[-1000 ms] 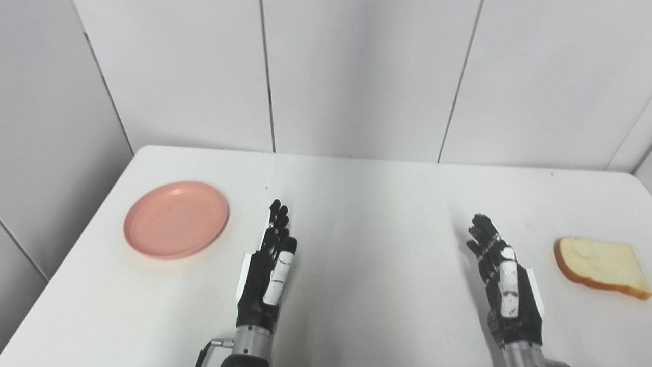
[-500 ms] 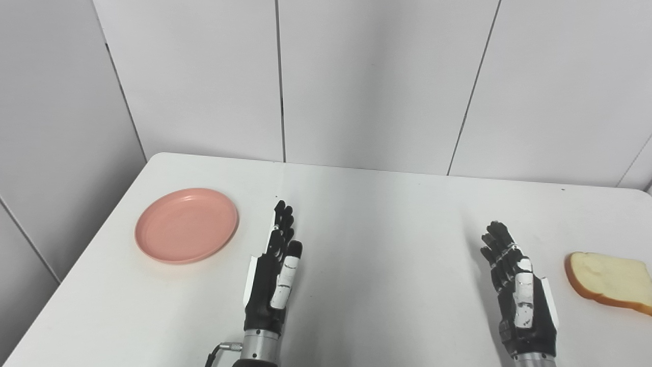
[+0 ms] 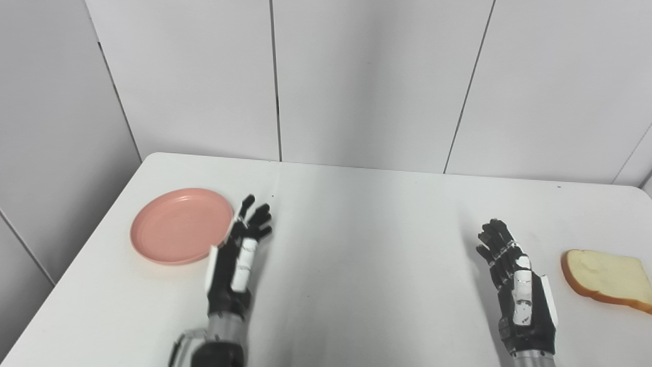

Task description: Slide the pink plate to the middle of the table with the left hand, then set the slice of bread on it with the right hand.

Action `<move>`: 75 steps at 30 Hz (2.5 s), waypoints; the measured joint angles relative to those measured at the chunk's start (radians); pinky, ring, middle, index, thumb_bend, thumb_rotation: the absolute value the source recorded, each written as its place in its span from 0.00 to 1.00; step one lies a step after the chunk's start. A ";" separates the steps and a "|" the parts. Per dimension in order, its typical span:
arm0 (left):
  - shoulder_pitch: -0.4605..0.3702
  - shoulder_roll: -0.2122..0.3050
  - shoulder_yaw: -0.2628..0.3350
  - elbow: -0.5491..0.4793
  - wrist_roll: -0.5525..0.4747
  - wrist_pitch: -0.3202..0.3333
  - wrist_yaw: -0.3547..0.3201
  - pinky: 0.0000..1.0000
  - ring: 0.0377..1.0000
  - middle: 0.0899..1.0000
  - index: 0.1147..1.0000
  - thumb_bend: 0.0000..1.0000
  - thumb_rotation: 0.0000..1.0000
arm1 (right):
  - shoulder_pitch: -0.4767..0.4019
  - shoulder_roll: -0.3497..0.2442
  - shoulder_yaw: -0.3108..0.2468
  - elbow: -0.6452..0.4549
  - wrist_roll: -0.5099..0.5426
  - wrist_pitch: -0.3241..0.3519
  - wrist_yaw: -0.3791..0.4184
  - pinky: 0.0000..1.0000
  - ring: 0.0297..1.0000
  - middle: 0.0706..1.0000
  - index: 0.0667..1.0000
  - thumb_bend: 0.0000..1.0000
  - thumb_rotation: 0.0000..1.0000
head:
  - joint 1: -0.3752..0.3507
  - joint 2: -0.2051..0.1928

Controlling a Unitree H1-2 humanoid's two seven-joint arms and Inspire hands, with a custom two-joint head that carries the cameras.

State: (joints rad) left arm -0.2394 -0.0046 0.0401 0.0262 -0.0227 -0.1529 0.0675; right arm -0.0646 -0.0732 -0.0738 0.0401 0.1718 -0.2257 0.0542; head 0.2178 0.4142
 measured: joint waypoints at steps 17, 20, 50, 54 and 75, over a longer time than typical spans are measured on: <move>-0.292 0.283 0.184 0.023 -0.156 0.181 -0.077 0.75 0.83 0.80 0.79 0.95 0.89 | -0.008 0.007 -0.002 0.009 0.019 -0.021 0.017 0.74 0.76 0.73 0.79 0.78 1.00 | -0.006 -0.006; -0.328 0.335 0.210 0.084 -0.192 0.184 -0.109 0.77 0.87 0.85 0.81 0.98 0.88 | -0.008 0.008 -0.001 0.009 0.020 -0.021 0.019 0.73 0.75 0.71 0.78 0.78 1.00 | -0.006 -0.005; -0.488 0.530 0.339 1.082 -0.301 -0.229 -0.242 0.70 0.84 0.82 0.83 0.88 0.77 | 0.004 0.005 -0.006 -0.006 0.046 -0.024 0.051 0.65 0.67 0.66 0.73 0.74 1.00 | -0.008 0.028; -0.474 0.502 0.323 1.062 -0.300 -0.229 -0.222 0.74 0.82 0.81 0.82 0.93 0.75 | 0.019 0.002 -0.006 -0.022 0.046 -0.023 0.051 0.65 0.66 0.66 0.72 0.77 0.99 | -0.018 0.057; -0.372 0.426 0.260 1.030 -0.257 -0.229 -0.185 0.74 0.82 0.82 0.83 0.92 0.76 | 0.054 0.004 0.008 -0.066 0.045 0.013 0.047 0.62 0.65 0.64 0.70 0.75 1.00 | -0.029 0.083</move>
State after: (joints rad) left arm -0.6114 0.4219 0.2998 1.0565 -0.2799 -0.3824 -0.1170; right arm -0.0105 -0.0691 -0.0654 -0.0258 0.2165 -0.2124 0.1014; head 0.1887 0.4970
